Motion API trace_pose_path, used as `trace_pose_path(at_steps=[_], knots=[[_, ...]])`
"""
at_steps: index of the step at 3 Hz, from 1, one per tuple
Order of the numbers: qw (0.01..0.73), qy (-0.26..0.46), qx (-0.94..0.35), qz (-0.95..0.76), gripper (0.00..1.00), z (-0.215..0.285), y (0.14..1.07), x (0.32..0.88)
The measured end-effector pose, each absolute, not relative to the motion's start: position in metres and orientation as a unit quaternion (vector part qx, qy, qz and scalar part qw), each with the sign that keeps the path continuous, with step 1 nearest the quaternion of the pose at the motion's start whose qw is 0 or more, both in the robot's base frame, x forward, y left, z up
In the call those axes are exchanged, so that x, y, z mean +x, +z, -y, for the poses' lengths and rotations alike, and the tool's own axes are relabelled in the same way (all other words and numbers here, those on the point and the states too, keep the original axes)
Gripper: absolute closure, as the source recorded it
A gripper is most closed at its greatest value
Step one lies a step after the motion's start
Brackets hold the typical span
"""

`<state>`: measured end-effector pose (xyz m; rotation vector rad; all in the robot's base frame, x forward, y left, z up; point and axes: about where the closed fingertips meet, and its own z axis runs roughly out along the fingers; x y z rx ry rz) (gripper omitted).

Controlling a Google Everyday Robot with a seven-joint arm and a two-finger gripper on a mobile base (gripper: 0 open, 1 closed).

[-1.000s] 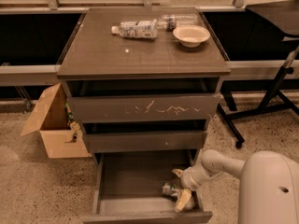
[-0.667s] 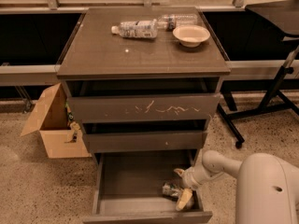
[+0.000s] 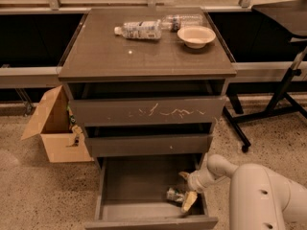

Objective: Pick 7up can from bottom drawer and place on counter

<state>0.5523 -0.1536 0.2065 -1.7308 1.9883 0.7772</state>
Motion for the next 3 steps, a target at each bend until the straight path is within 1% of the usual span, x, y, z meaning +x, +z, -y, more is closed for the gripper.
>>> trace_pose_path(at_steps=[3], knots=[[0.185,0.296,-0.609,-0.712,0.0,0.16,0.149,0.574]])
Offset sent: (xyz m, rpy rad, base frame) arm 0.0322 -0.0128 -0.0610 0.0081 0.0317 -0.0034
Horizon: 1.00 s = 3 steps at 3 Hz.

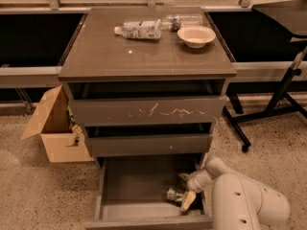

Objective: Pick 7up can from bottom drawer and place on counter

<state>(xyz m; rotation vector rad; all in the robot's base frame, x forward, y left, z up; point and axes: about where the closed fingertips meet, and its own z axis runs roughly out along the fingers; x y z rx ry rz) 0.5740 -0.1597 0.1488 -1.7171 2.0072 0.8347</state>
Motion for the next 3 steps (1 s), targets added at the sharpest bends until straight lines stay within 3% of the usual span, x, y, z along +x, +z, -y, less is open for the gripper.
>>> trace_pose_path(at_steps=[1,2,3], knots=[[0.178,0.307,-0.606,-0.712,0.17,0.1564,0.1323,0.5761],[0.172,0.317,-0.606,-0.709,0.48,0.1518,0.123,0.577],[0.172,0.317,-0.606,-0.709,0.7,0.1518,0.1259,0.577]])
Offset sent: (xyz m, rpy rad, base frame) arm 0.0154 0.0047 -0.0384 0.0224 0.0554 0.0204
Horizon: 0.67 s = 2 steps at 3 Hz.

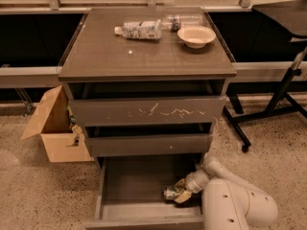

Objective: Pick 7up can from bottom drawer and place on counter

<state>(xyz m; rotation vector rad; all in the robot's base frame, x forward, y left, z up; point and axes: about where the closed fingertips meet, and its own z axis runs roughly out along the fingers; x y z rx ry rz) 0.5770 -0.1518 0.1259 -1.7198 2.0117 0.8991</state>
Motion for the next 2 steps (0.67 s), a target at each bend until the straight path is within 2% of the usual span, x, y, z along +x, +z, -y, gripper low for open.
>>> trace_pose_path(at_steps=[1,2], knots=[[0.202,0.333,-0.611,-0.689,0.95,0.147,0.158,0.577],[0.242,0.346,-0.635,-0.647,1.0,0.137,0.22,0.576]])
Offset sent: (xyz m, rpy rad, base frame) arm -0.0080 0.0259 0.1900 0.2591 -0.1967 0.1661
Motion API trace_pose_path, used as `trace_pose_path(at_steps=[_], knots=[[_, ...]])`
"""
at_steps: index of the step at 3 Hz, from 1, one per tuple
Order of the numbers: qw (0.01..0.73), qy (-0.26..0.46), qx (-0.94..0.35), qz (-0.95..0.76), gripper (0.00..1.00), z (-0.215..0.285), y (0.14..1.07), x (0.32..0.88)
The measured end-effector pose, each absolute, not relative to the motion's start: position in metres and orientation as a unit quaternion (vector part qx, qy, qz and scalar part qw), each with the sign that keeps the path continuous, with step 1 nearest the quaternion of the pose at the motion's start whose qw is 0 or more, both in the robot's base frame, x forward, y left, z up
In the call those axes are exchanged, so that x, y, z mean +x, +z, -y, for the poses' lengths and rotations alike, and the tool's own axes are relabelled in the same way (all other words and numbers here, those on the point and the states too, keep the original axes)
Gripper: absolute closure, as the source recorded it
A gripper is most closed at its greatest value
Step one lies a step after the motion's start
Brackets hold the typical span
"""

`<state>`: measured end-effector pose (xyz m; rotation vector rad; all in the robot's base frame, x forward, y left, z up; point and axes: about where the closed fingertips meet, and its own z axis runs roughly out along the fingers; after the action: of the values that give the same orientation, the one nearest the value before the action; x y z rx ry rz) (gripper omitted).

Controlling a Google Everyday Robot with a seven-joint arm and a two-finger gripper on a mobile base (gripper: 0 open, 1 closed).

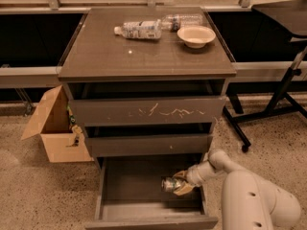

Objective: Pick 7up can from bottom drawer and place on counter

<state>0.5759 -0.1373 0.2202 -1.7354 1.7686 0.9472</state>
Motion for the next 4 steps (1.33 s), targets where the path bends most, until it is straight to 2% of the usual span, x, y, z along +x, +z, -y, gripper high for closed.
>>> trace_pose_path(at_steps=[1,2,4], knots=[[0.265,0.36,-0.655,-0.609,1.0,0.12,0.287,0.563],[0.264,0.36,-0.66,-0.604,1.0,0.117,0.293,0.56],[0.265,0.333,-0.724,-0.543,1.0,0.082,0.397,0.523]])
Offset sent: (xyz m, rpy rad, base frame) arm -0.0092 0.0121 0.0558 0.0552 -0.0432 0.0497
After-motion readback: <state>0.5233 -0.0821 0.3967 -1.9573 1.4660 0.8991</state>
